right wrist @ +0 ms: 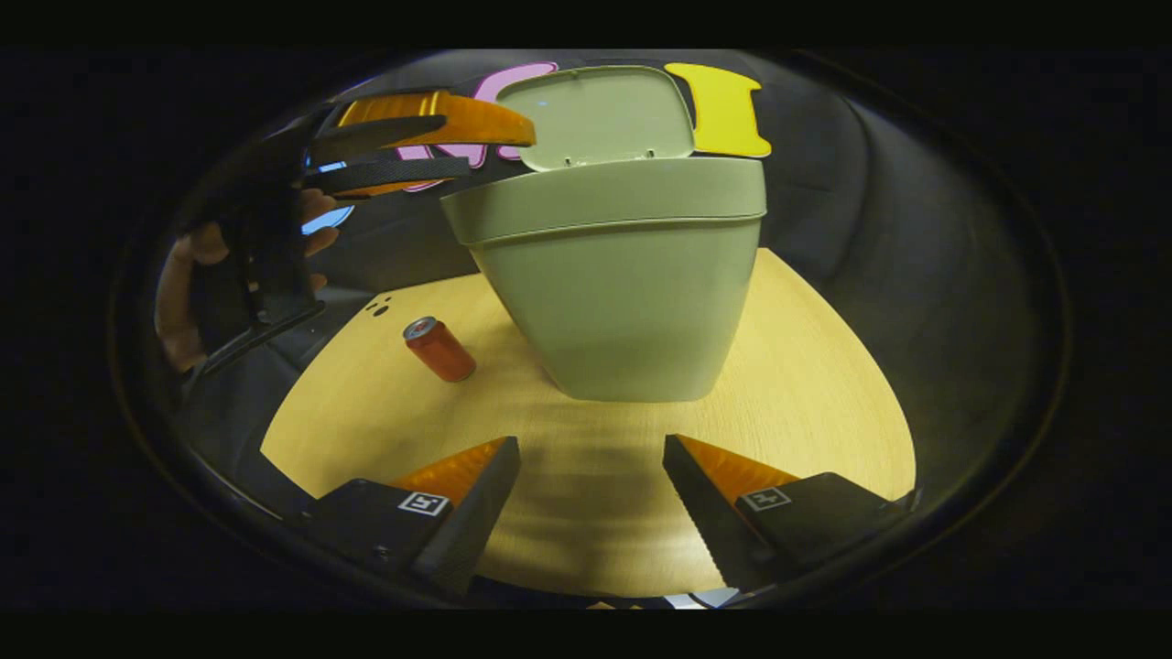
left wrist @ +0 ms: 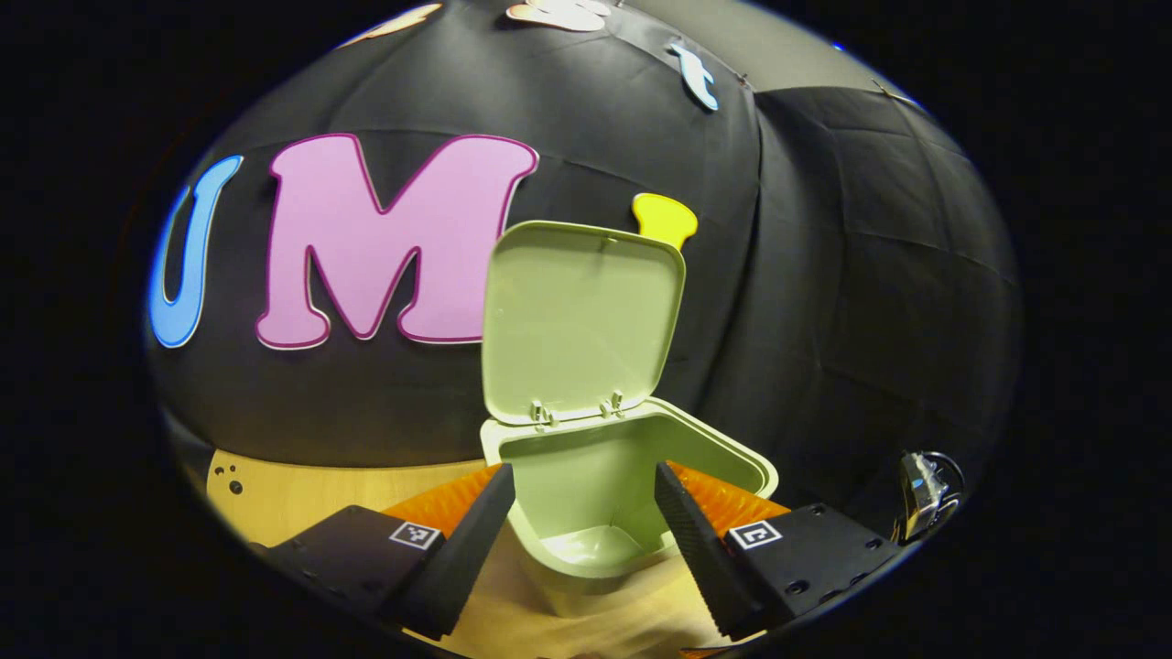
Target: Press the lid of the desktop garbage bin to open it, pick up the crumpled paper on the desktop and throw it into the bin, then pick up the pop can on the desktop and drop it into the bin, and finally close the garbage bin lid.
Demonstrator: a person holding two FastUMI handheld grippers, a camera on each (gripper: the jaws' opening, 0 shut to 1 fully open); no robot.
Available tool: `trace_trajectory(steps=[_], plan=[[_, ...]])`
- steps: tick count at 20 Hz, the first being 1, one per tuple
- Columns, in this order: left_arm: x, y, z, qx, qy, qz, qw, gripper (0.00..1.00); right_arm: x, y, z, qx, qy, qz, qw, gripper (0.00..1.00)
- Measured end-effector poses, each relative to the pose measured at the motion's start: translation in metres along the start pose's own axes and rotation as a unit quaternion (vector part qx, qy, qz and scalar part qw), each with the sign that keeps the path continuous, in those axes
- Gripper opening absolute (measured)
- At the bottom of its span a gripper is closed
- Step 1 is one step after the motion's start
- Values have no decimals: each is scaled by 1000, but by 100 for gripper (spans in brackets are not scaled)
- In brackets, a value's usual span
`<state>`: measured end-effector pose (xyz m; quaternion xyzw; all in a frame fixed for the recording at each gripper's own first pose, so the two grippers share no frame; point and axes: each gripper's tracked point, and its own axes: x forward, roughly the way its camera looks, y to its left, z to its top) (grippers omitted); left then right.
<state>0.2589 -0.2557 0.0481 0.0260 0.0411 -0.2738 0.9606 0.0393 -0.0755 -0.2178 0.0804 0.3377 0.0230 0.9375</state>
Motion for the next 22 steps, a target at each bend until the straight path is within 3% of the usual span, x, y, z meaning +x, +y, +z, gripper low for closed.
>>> trace_trajectory(steps=[5, 11, 17, 22], plan=[[-38, 58, 0, -1, -11, 68, 998, 98, 4, 26, 3, -19, -2, 23, 1000, 99], [-109, 132, -41, -12, 15, 158, 987, 98, 11, 73, -2, -58, 2, 53, 997, 99], [-194, 172, -87, -20, 53, 227, 972, 97, 32, 124, -2, -98, -13, 78, 992, 99], [-257, 189, -120, -63, 71, 271, 958, 96, 68, 155, 13, -100, -24, 73, 992, 99]])
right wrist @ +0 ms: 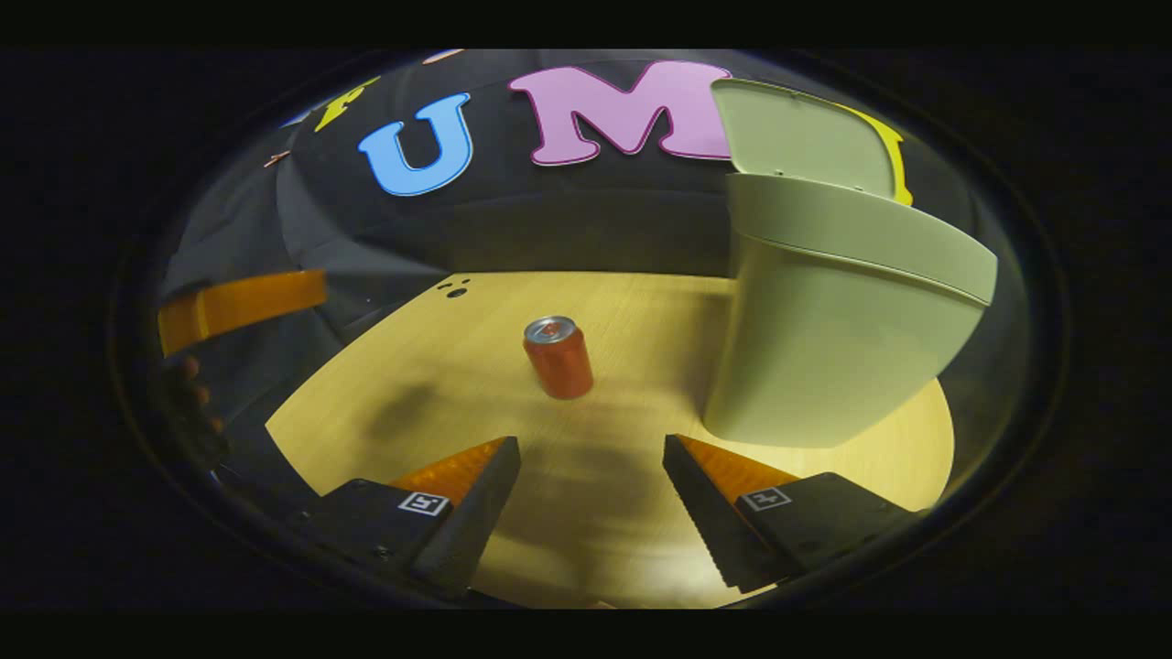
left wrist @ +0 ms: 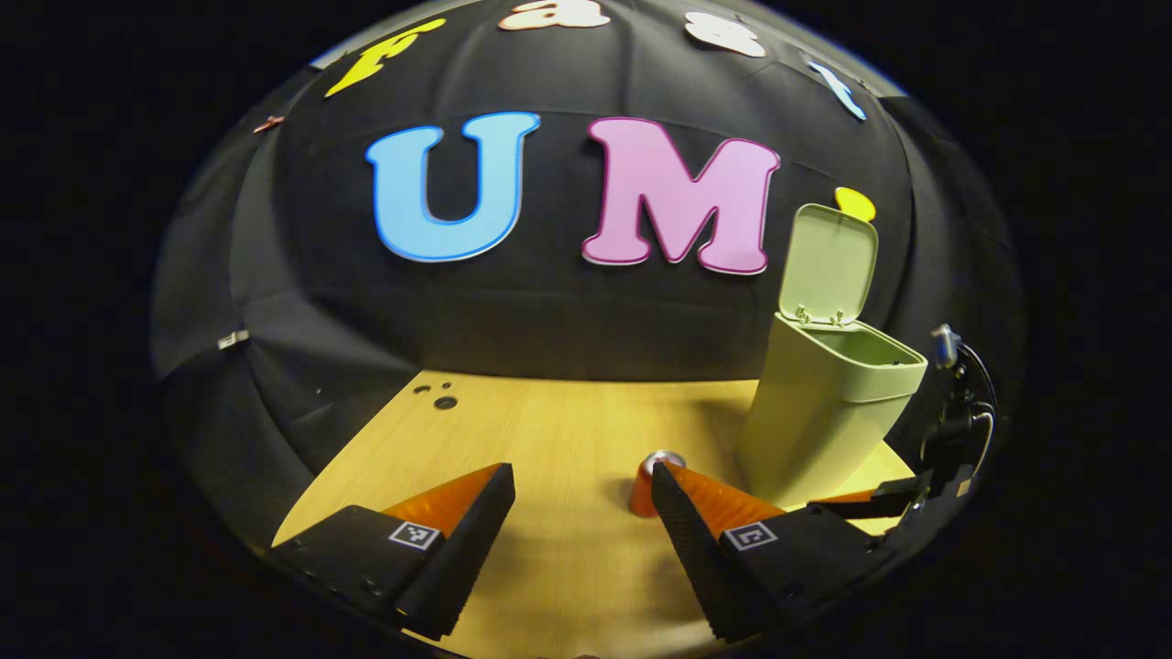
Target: Press the lid of the desktop garbage bin to open it, pick up the crumpled paper on the desktop and throw it into the bin, then pick up the pop can on the desktop and drop it into the bin, and finally close the garbage bin lid.
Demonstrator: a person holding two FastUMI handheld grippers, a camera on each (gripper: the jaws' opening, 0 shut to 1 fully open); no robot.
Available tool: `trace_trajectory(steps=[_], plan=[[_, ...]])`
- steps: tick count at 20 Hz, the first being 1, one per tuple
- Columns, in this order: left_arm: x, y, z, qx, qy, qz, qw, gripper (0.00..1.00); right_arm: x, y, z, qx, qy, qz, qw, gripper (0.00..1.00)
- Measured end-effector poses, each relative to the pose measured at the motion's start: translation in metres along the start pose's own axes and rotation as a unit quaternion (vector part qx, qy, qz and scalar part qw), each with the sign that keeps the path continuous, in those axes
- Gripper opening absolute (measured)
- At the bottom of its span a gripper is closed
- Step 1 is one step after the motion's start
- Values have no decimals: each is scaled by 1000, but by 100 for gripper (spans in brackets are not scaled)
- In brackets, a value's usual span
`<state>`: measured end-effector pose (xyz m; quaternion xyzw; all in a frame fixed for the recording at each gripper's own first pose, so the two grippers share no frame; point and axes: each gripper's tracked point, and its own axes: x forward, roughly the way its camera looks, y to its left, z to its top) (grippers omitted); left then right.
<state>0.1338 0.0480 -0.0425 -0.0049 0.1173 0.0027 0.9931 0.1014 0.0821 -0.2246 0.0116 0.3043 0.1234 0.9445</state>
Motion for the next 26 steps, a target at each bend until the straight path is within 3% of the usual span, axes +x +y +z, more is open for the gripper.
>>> trace_trajectory(steps=[6, 12, 26], plan=[[-49, 57, -52, -42, 40, 58, 997, 97, 53, 22, 12, -25, 0, 4, 1000, 99], [-71, 85, -83, -63, 64, 106, 990, 97, 102, 35, 9, -29, 20, 7, 999, 99], [-70, 94, -148, -97, 142, 147, 974, 97, 188, 27, 22, -4, 26, -15, 1000, 99]])
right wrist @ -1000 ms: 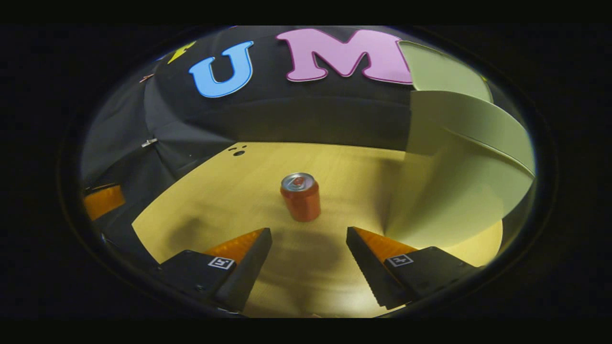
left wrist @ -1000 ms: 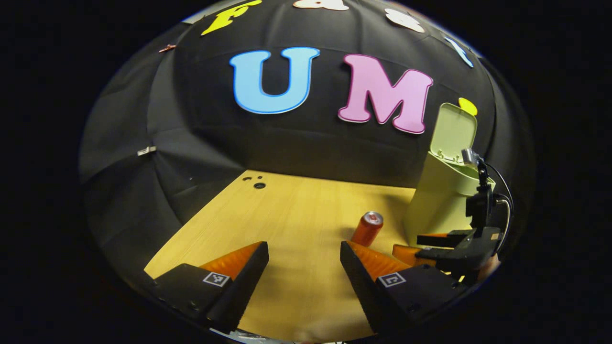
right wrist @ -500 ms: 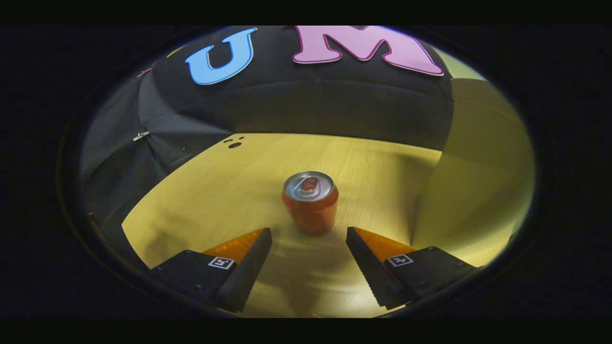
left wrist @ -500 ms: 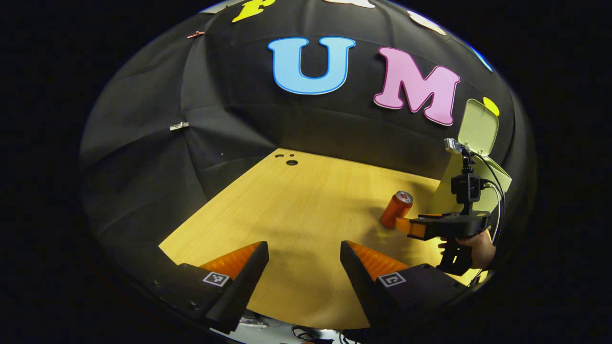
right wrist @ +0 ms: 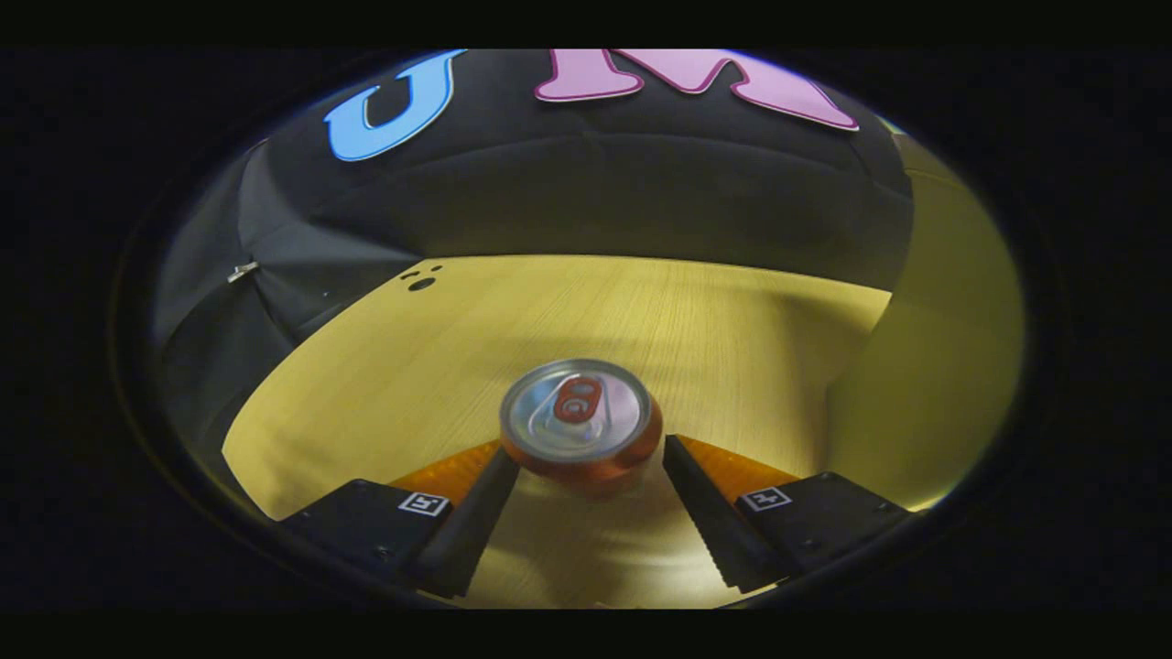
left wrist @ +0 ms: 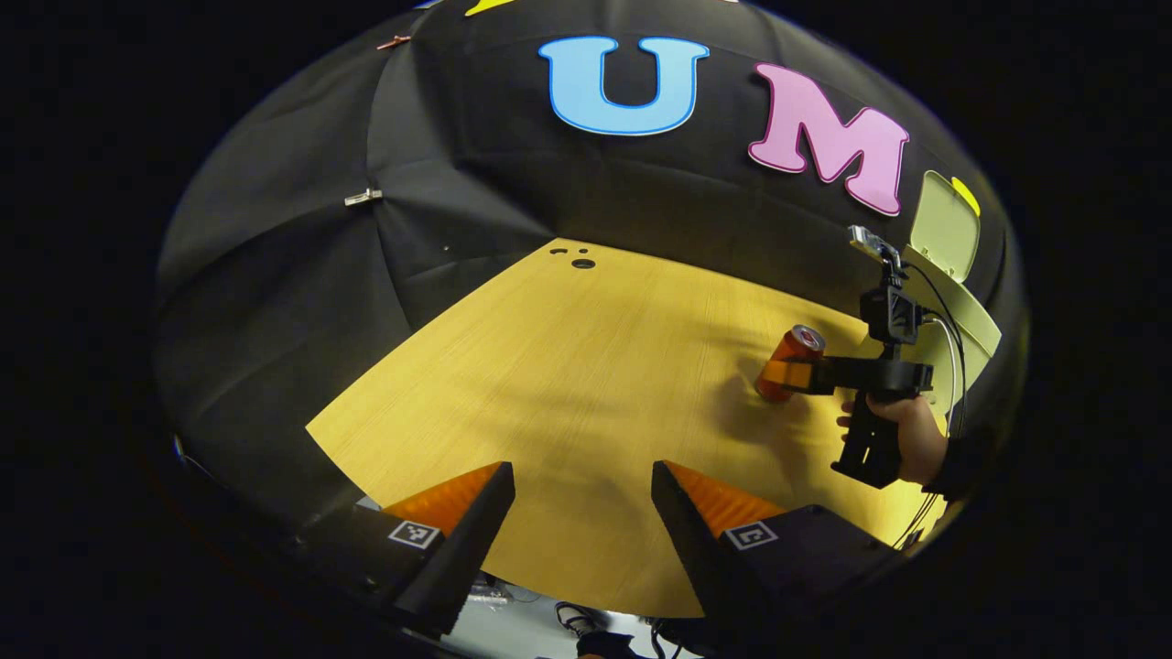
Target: Press the lid of the desktop garbage bin to open it, pick up the crumpled paper on the desktop and throw it into the bin, then pick up the pop can on the desktop and drop it into the bin, and finally close the garbage bin lid.
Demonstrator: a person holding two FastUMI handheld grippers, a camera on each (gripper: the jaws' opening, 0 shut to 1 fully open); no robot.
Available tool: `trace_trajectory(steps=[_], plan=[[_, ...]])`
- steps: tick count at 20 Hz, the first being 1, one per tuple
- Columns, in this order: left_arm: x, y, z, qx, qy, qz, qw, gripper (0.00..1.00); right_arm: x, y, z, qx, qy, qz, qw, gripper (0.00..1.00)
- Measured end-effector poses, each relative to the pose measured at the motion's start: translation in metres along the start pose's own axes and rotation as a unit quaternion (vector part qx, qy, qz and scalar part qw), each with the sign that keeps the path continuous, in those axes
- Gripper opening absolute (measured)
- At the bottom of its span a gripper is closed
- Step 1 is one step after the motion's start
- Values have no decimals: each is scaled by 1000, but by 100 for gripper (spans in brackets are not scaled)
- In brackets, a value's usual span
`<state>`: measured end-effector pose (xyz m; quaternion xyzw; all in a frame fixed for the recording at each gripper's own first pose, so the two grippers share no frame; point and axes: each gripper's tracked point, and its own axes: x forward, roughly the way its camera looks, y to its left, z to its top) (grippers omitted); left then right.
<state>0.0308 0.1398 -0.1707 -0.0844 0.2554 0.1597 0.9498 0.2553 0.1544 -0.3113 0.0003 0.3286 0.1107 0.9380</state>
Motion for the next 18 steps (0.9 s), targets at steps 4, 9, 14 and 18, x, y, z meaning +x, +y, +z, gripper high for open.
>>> trace_trajectory(steps=[4, 9, 14, 18], plan=[[3, -7, 7, 13, -1, -3, 1000, 97, 8, 1, 8, 12, -8, -1, 1000, 99], [7, -20, 9, 21, 2, -14, 1000, 97, 12, 7, 6, 5, -4, 10, 1000, 92], [5, -27, 4, 41, 7, -19, 999, 97, 7, 6, 8, -18, -9, 11, 1000, 83], [0, -32, 5, 42, 3, -24, 999, 97, -10, 13, 16, -47, -19, 19, 999, 83]])
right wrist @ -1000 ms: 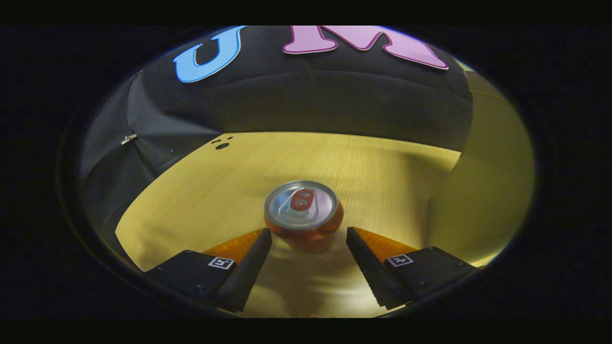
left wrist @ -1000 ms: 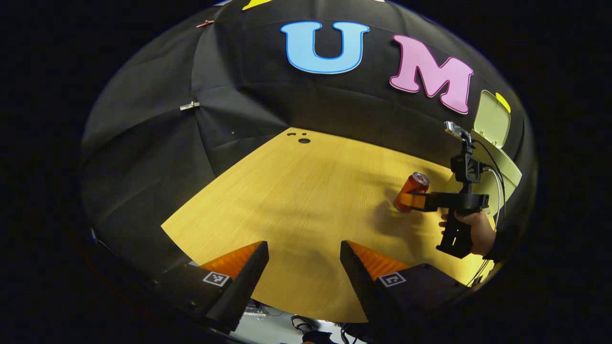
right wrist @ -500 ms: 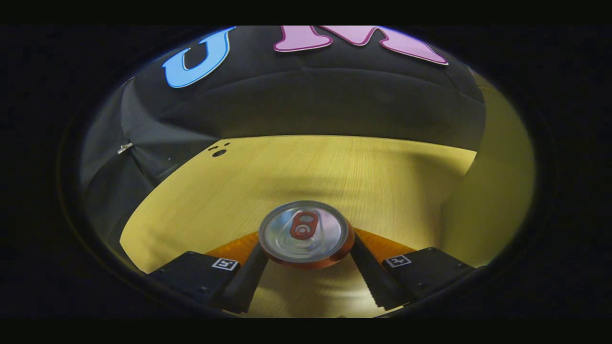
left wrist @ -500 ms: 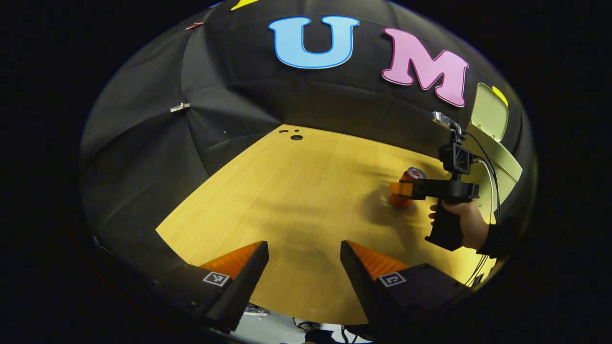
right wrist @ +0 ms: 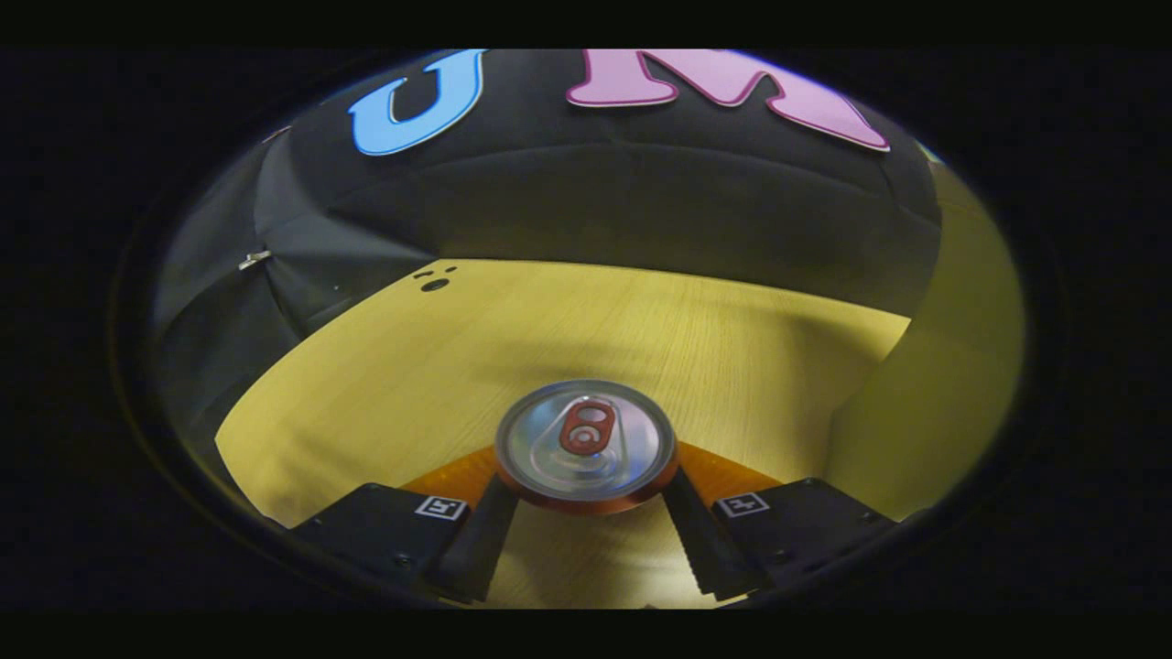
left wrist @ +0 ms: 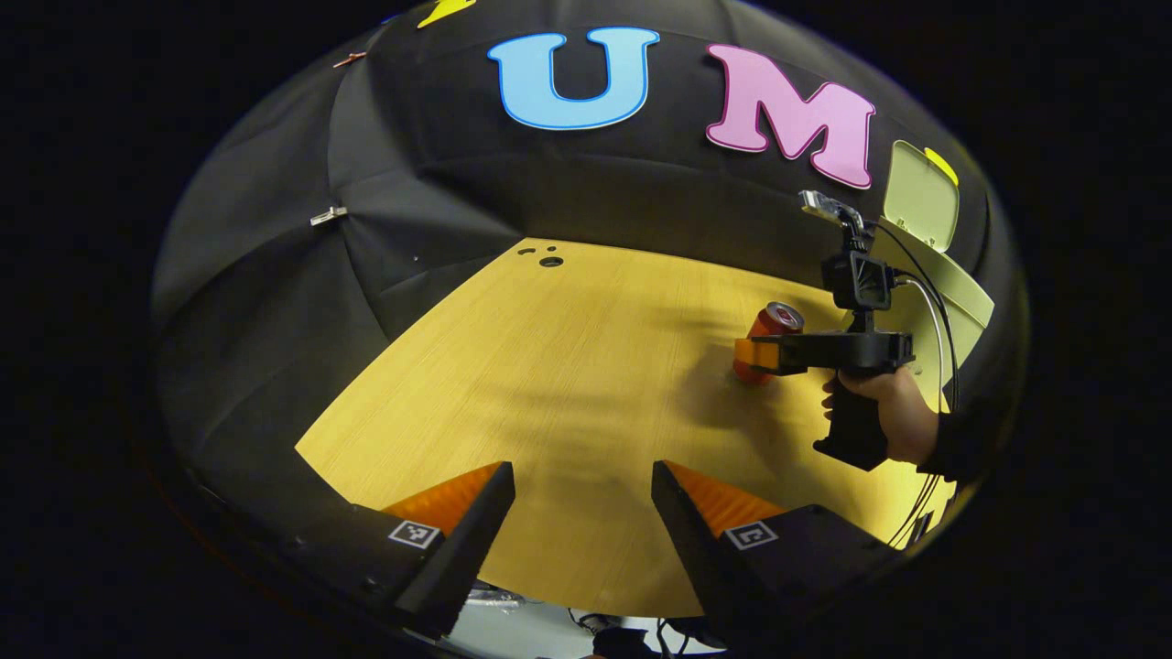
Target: Press the lid of the desktop garbage bin to open it, pick up the crumpled paper on the desktop and throw it into the bin, then pick up the pop can on the desktop and drop it into the bin, and finally close the garbage bin lid.
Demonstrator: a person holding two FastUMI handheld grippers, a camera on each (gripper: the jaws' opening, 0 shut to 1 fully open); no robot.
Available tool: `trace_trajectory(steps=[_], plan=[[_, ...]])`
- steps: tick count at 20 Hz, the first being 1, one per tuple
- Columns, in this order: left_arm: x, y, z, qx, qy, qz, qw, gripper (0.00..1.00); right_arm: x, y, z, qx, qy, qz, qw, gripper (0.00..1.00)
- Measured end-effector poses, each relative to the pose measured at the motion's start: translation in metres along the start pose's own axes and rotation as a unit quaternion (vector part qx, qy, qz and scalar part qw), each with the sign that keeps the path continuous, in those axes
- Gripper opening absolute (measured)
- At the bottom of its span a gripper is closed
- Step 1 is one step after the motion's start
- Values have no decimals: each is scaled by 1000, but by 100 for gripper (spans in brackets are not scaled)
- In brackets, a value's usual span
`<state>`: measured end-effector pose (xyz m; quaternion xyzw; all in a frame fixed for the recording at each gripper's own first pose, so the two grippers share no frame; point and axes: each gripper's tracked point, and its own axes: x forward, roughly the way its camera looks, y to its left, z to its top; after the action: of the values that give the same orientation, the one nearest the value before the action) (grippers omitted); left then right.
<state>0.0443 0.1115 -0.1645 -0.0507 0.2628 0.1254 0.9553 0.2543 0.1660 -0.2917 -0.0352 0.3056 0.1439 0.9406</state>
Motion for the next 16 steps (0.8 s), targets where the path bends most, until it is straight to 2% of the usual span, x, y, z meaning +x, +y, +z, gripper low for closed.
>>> trace_trajectory(steps=[7, 13, 16], plan=[[-6, -13, 1, 5, -15, -16, 1000, 97, -71, 21, 29, -31, -25, 33, 999, 83], [-20, -31, 5, 53, -32, -56, 997, 97, -152, 37, 60, -33, -61, 61, 996, 83], [-26, -39, 4, 70, -41, -75, 994, 97, -193, 35, 79, -27, -81, 62, 994, 83]])
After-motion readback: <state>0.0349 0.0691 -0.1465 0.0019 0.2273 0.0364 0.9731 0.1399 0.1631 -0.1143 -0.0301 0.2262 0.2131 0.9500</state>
